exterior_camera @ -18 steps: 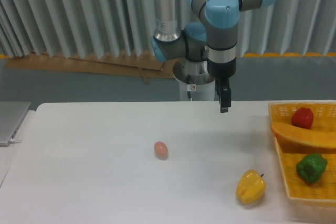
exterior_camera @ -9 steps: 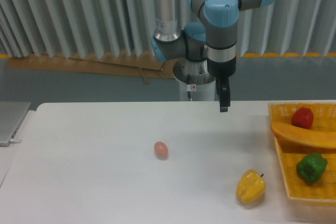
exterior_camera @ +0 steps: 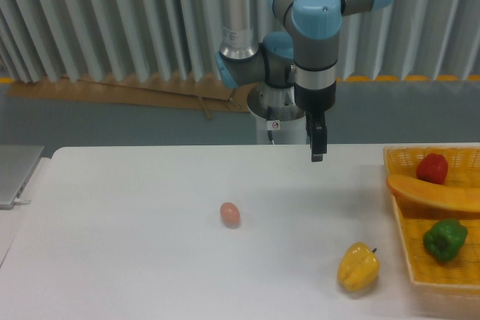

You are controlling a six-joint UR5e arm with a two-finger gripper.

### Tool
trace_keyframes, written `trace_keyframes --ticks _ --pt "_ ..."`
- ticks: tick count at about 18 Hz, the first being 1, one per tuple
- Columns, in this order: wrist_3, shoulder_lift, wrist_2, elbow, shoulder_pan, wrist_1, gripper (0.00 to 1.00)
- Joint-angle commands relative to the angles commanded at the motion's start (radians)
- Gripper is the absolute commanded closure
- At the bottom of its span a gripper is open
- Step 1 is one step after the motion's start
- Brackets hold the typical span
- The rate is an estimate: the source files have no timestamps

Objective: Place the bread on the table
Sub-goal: 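Move the gripper over the orange bread loaf in the yellow basket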

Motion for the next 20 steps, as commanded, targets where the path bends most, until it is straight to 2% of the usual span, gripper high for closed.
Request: trace_keyframes --ticks 8,10,20 --pt "0.015 -0.031 -0.003 -0.014 0.132 0.060 0.00" --pt "0.017 -0.040 -0.003 -0.014 0.144 0.092 0.00" --pt "0.100 -0.107 0.002 -0.015 0.244 0.100 0.00"
